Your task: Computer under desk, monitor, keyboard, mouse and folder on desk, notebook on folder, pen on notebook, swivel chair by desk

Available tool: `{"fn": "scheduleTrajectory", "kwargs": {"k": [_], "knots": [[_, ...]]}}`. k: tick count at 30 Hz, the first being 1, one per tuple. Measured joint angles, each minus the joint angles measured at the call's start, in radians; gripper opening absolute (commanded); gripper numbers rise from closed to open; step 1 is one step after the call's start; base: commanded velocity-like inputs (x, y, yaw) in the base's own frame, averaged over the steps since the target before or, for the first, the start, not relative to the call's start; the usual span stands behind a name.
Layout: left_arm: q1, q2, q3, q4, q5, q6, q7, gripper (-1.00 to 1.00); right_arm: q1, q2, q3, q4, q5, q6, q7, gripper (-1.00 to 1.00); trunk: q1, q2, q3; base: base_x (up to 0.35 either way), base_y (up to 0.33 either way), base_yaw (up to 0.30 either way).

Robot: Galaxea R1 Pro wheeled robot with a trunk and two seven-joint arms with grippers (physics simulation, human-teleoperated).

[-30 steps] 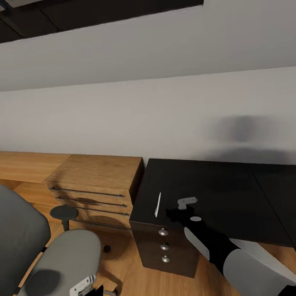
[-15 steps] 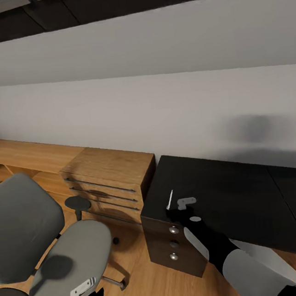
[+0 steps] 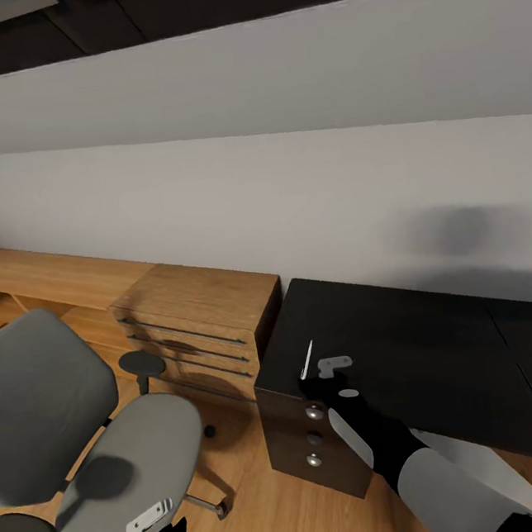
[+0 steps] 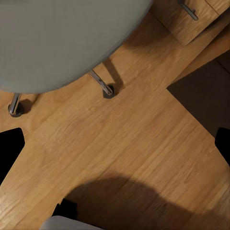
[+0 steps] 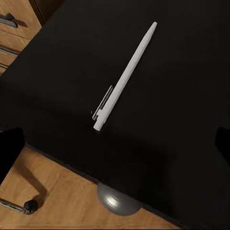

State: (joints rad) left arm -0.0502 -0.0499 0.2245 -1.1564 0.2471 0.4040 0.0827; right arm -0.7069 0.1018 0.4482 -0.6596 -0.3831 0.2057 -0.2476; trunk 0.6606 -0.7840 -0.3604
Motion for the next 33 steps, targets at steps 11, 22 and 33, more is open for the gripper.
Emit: {"fn": "scheduleTrajectory", "kwargs": {"k": [11,22,33], "knots": [[0.0,0.0,0.0,0.0,0.0,0.0,-0.001,1.0,-0.049,0.038,-0.073,-0.004,-0.054,0.278,-0.088,1.0,0.0,0.0,0.0,0.0,0.0,0.0],[0.0,0.0,0.0,0.0,0.001,-0.001,-0.004,1.0,-0.066,0.046,-0.133,-0.006,-0.14,0.41,-0.129,1.0,-0.001,0.0,0.0,0.142,0.0,0.0],[0.0,0.0,0.0,0.0,0.001,-0.002,-0.004,1.0,-0.067,0.044,-0.138,-0.003,-0.143,0.414,-0.13,1.0,0.0,0.0,0.0,0.194,0.0,0.0]]}}
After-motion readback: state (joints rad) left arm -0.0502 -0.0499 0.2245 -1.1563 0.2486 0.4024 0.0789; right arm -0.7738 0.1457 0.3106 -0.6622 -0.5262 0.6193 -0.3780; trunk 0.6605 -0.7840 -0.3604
